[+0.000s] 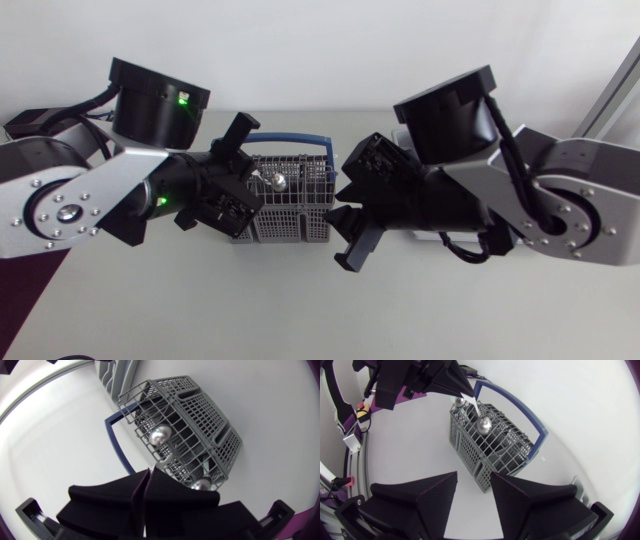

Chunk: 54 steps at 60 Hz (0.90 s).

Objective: Unload the cutlery basket into the drawer organizer.

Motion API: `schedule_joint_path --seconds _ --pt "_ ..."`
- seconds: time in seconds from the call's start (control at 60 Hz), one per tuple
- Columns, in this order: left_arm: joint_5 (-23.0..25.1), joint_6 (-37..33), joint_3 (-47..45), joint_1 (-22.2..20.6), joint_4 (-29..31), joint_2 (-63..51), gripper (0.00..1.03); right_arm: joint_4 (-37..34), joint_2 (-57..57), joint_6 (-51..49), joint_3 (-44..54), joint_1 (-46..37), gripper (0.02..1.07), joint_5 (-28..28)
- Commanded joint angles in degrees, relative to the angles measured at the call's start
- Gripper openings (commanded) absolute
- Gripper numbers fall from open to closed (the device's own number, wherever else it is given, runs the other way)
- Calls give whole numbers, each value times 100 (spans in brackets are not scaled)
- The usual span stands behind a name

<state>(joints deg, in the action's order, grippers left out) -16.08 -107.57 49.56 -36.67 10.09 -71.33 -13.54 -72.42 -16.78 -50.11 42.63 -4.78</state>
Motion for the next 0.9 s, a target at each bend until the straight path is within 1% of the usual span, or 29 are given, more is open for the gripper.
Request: schedule_joint_path --seconds 0.0,0.217,0.417,0.767,0.883 --pt "-45 69 168 -86 46 146 3 -26 -308 -1 -272 -71 53 -103" --pt "-124 157 186 -201 99 190 3 141 -1160 -28 -922 -387 53 -278" --pt "-229 175 142 -262 90 330 3 291 -1643 -19 -1256 -581 53 -436" --pt "-423 184 19 -438 81 559 3 475 -2241 -1 -1528 -800 53 -560" --pt "-528 201 -87 -570 37 638 3 554 -2399 -10 -1555 -923 53 -612"
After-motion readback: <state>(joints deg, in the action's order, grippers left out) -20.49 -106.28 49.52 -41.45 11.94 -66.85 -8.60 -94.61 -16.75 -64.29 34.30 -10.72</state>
